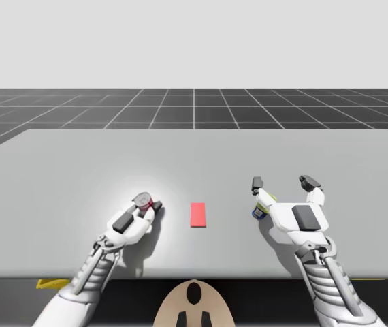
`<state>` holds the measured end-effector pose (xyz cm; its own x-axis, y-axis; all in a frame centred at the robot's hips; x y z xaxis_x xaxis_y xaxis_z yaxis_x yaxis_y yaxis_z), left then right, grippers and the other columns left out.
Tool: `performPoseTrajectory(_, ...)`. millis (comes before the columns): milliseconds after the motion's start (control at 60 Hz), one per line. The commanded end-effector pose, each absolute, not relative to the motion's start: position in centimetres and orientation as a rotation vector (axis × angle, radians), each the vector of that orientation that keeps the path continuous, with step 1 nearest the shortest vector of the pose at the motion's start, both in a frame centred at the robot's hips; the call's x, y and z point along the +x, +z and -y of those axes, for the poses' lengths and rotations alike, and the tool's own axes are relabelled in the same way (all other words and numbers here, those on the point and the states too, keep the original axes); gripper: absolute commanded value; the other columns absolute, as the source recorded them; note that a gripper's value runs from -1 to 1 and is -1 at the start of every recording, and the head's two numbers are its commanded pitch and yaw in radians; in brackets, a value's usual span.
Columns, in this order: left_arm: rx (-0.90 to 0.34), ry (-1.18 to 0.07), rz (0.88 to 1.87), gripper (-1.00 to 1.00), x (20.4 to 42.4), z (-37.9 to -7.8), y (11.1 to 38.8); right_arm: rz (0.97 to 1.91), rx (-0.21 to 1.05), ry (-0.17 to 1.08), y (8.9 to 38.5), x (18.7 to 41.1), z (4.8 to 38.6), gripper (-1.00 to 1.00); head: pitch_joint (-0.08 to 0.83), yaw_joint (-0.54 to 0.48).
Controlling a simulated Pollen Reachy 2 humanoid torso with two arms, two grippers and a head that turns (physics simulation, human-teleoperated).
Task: Look at the card. If it is red, pick the object on the left. If it is green, pick the object on the right.
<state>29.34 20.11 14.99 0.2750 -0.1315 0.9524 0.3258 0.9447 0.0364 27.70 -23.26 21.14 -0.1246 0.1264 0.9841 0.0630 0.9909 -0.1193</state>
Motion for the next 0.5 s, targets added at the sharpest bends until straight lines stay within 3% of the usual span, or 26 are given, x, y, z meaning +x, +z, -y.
performPoseTrajectory(17, -0.197, -0.334, 1.294, 1.0, 29.0, -19.4, 16.6, 1.695, -0.136, 0.034, 20.9, 27.7, 22.9, -1.0, 0.316, 0.32)
performPoseTrajectory(133, -0.191, -0.343, 1.327, 1.0, 28.9, -19.7, 18.8, 1.703, -0.148, 0.042, 20.8, 27.7, 22.8, -1.0, 0.309, 0.31)
performPoseTrajectory(317, -0.178, -0.372, 1.464, 1.0, 28.3, -20.6, 26.5, 1.699, -0.112, 0.073, 20.4, 27.7, 22.7, -1.0, 0.307, 0.31)
performPoseTrajectory(500, -0.141, -0.37, 1.571, 1.0, 28.2, -21.6, 31.9, 1.715, -0.084, 0.054, 19.9, 28.1, 23.0, -1.0, 0.298, 0.3)
